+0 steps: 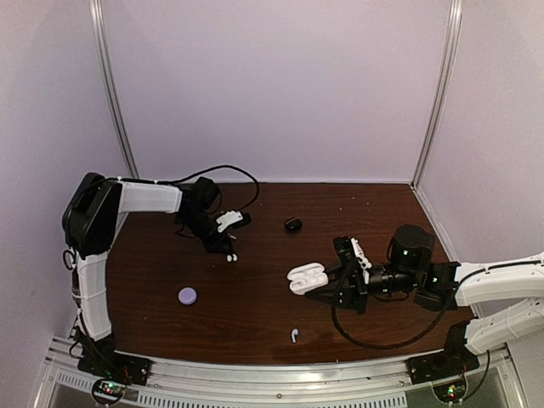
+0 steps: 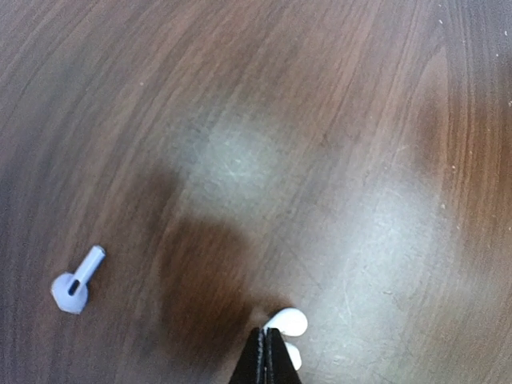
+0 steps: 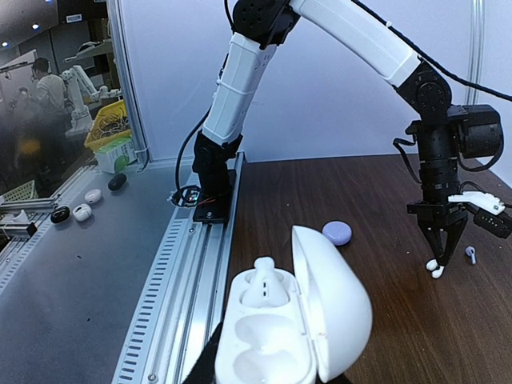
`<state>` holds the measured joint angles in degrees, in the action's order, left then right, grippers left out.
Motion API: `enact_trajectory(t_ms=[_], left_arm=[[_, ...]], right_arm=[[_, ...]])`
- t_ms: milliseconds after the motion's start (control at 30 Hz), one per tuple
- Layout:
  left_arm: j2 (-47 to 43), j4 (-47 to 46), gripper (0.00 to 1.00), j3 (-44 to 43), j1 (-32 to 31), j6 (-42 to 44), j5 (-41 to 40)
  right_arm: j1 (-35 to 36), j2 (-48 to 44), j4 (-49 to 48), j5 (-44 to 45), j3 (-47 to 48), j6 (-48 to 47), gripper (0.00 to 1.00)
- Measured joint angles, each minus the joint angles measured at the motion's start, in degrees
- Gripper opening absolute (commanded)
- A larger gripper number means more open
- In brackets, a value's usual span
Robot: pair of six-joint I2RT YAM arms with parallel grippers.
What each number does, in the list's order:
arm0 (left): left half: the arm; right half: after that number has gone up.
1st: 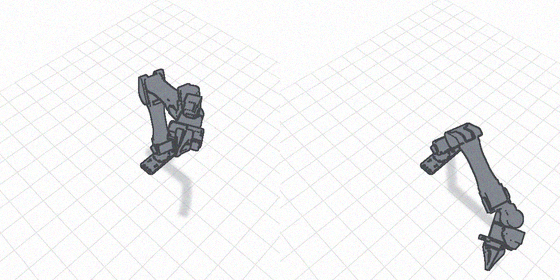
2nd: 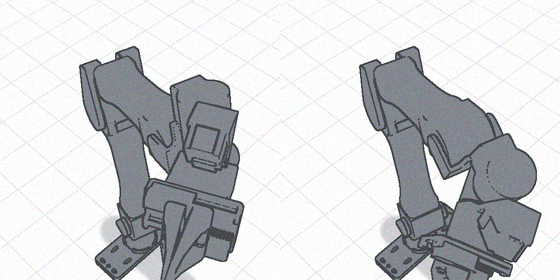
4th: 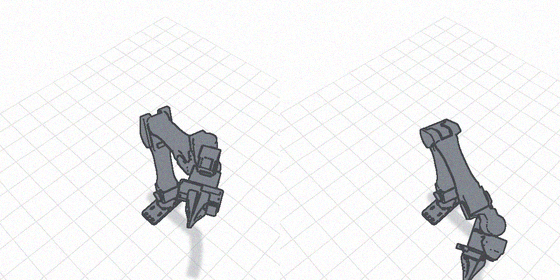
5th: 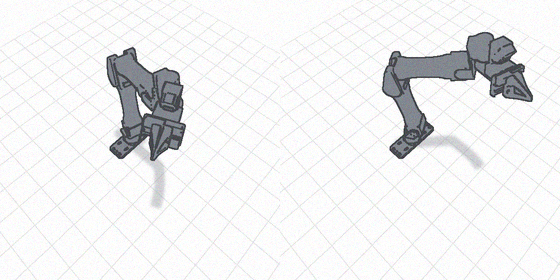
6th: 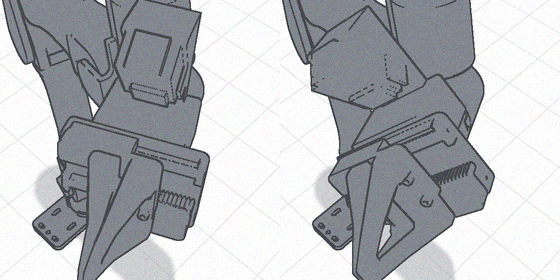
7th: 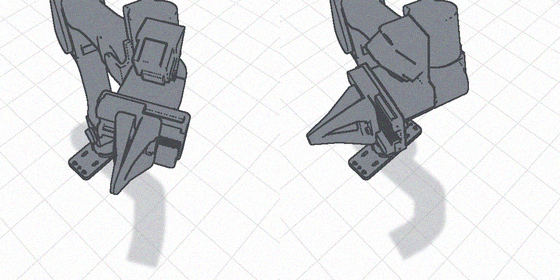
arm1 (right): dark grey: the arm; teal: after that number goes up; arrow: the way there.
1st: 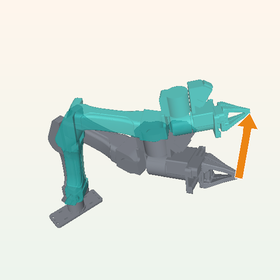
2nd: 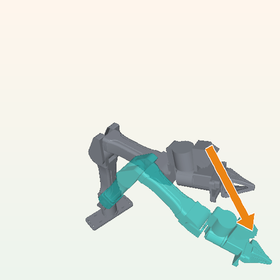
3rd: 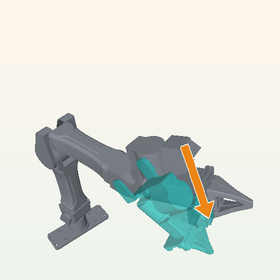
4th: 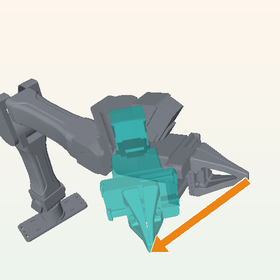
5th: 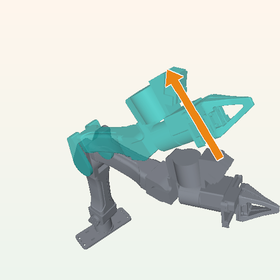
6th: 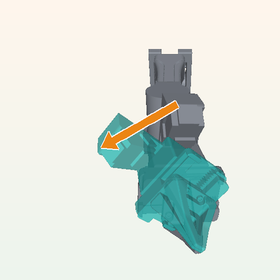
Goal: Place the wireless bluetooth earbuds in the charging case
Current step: Pick up the right earbud from the center of the board, then insert the right earbud into the right side groove of the charging case.
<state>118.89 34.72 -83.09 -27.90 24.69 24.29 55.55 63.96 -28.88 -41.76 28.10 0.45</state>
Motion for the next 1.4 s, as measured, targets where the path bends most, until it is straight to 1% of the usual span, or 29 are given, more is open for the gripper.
enact_trajectory(t_ms=[233, 367, 533, 633, 800, 967, 1167, 1233, 1400], left_arm=[[-2.14, 1.31, 0.00, 1.86, -0.48, -1.88, 0.46], [-6.12, 0.90, 0.00, 4.11, -0.72, -3.37, 1.44], [-15.85, -2.99, 0.00, 8.26, -1.01, -6.01, 2.86], [-22.67, -6.36, 0.00, 11.04, -2.62, -7.52, 2.62], [-33.73, -12.72, 0.00, 14.43, -9.46, -10.43, 1.51], [-42.69, -18.51, 0.00, 17.64, -17.46, -13.97, -2.16], [-46.64, -22.64, 0.00, 19.10, -26.23, -18.51, -6.21], [-46.66, -23.67, 0.00, 19.12, -29.83, -19.56, -7.82], [-45.53, -24.74, 0.00, 19.10, -36.28, -20.20, -10.86]], right_arm=[[0.02, 0.00, 0.00, 0.22, 0.00, 0.00, 0.00], [0.00, -0.02, -0.15, 1.20, -0.20, 0.37, 0.00], [-0.15, 0.81, -0.72, 2.75, -0.50, 1.92, 0.00], [-0.68, 2.64, -1.66, 2.86, -0.50, 3.26, 0.00], [-1.49, 4.46, -2.89, 2.80, -0.50, 4.96, 0.00], [-2.23, 5.86, -4.44, 2.21, -0.44, 6.23, 0.00], [-2.34, 7.56, -6.80, 0.37, -0.26, 7.82, 0.00], [-2.34, 8.07, -7.87, -0.46, -0.20, 8.61, 0.00], [-2.34, 8.48, -9.70, -2.32, 0.15, 9.79, 0.00]])
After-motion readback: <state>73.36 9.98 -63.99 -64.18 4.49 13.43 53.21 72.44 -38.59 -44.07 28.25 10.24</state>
